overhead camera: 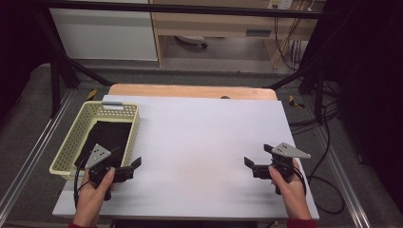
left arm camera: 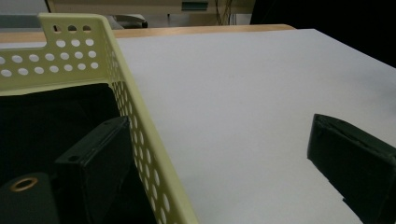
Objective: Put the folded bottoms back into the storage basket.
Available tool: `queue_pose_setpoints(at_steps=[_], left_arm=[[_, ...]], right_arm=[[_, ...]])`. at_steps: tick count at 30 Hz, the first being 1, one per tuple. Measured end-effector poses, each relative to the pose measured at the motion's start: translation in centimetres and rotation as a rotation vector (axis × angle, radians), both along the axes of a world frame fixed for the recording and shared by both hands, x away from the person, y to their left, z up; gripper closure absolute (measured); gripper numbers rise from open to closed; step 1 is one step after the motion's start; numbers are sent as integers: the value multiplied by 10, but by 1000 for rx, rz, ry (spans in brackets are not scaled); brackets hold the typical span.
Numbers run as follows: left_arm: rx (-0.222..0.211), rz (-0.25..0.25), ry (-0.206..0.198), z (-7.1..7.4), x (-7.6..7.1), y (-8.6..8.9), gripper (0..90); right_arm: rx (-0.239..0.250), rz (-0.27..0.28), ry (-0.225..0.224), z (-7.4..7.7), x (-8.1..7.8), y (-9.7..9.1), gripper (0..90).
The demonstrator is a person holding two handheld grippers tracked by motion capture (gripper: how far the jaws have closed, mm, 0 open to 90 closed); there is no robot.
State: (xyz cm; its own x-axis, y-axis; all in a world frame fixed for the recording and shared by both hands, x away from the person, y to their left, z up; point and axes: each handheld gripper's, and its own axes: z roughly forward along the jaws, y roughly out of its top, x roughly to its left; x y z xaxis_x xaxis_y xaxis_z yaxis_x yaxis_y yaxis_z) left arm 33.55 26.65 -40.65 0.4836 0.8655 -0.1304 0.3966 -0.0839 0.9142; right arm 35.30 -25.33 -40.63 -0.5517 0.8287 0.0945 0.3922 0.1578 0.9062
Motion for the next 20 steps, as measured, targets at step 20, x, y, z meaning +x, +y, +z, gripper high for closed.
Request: queue_pose_setpoints(at_steps=[20], left_arm=[[2, -4, -9, 7, -5, 3, 70]], right_arm=[[-40, 63, 51, -36, -12, 17, 35]])
